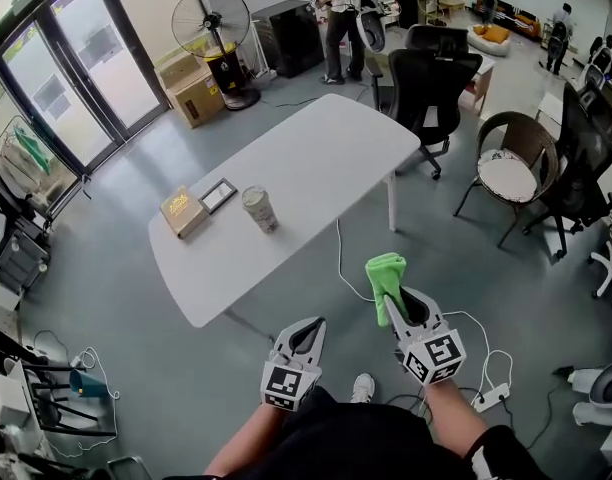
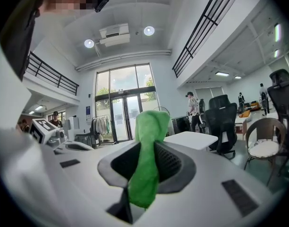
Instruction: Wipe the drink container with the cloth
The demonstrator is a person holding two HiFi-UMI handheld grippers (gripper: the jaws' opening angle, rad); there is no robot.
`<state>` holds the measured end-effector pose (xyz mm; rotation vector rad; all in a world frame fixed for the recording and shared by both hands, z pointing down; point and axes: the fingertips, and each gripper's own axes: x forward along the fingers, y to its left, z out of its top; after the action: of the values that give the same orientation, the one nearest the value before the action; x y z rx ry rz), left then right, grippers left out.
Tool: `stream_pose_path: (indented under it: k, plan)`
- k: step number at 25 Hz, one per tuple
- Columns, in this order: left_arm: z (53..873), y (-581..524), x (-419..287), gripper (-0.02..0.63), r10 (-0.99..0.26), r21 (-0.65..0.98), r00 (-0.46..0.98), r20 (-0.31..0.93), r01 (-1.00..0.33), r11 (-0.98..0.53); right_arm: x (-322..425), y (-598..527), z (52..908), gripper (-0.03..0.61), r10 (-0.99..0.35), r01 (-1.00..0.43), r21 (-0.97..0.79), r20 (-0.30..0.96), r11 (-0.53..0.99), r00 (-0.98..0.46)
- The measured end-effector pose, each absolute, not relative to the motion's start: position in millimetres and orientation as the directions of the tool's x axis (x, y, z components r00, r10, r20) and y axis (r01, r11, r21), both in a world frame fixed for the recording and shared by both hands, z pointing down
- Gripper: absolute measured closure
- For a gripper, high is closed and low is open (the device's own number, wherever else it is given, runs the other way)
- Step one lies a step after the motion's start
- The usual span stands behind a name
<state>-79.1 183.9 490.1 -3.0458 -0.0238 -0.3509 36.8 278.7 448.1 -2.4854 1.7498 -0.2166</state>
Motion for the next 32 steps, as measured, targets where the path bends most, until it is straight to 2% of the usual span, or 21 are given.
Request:
stream_pose_path:
  k: [13,24,28,32]
  plan:
    - [505,131,-33,0.604,-0.045,-0.049,0.967,0.249,-0.033,-0.998,84,218,462,0.483,-0.956,-0.938,-0.186,0.082,-0.291,0.281]
    - [492,33,23,0.604,-0.085,-0.05,0.969,0.231,-0.075,-0.996,136,114,446,0.483,-0.969,-0.957,-0.156,0.081,-0.243,0.233]
    - [494,-4,29,0.604,-0.099,-0.049,0.968,0.23,-0.09,-0.995,136,73,442,0.483,-0.977,-0.976,-0.076,0.089,-0.203,0.196]
    - [488,-39,33,0.604,-0.127,-0.049,0.965,0.229,-0.119,-0.992,136,36,438,0.483,-0.985,-0.983,-0.085,0.082,-0.161,0.154]
